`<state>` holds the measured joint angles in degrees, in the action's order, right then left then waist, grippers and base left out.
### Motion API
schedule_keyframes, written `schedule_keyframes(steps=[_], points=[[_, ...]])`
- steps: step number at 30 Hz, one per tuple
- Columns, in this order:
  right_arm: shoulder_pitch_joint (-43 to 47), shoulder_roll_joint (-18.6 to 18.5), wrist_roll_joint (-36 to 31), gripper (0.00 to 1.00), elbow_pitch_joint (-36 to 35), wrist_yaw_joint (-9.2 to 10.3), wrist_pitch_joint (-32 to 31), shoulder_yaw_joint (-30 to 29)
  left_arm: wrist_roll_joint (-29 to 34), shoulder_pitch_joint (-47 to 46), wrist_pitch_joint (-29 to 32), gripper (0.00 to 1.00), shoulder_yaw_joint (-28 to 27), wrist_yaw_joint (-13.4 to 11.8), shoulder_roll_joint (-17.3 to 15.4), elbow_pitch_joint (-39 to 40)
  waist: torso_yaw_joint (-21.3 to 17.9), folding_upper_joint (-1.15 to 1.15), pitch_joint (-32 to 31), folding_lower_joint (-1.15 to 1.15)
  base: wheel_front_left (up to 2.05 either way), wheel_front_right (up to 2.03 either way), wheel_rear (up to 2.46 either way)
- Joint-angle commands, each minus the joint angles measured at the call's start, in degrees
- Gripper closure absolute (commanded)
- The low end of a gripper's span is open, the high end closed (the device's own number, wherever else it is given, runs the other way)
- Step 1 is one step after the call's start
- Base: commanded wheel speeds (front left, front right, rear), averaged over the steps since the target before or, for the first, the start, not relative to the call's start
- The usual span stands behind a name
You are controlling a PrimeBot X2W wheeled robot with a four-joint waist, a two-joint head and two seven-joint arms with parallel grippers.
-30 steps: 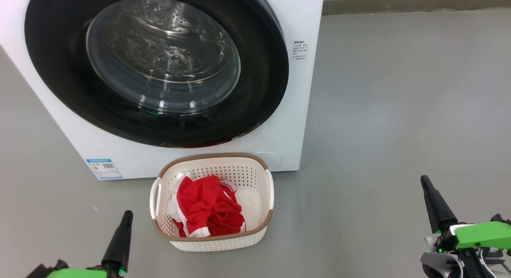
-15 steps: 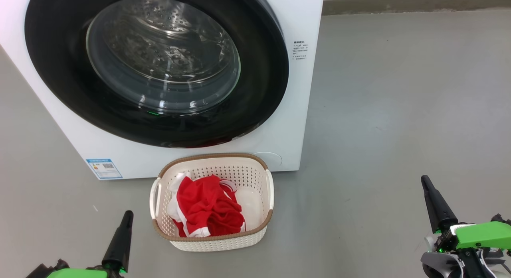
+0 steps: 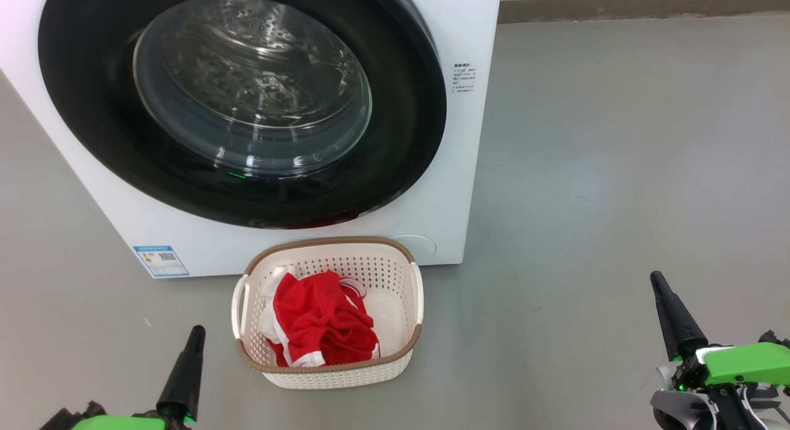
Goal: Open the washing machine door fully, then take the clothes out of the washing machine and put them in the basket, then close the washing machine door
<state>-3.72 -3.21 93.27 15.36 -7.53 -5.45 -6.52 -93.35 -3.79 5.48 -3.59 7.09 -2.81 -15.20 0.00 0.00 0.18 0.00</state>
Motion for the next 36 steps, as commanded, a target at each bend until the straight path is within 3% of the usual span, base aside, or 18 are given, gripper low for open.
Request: schedule_keyframes(steps=[1,36], points=[[-2.37,-0.39,-0.28,1.00,-1.40,0.04,-0.24,0.99,0.49,-2.33,0.34,1.00,-2.10,0.40,-0.69,1.19,0.00,0.00,0.00,0.00,0.00,0.00,0.00],[-2.40,-0.12,-0.61,1.00,-1.37,0.04,-0.55,0.60,0.77,-2.36,0.61,1.00,-2.44,0.40,-0.46,1.17,0.00,0.00,0.00,0.00,0.00,0.00,0.00]])
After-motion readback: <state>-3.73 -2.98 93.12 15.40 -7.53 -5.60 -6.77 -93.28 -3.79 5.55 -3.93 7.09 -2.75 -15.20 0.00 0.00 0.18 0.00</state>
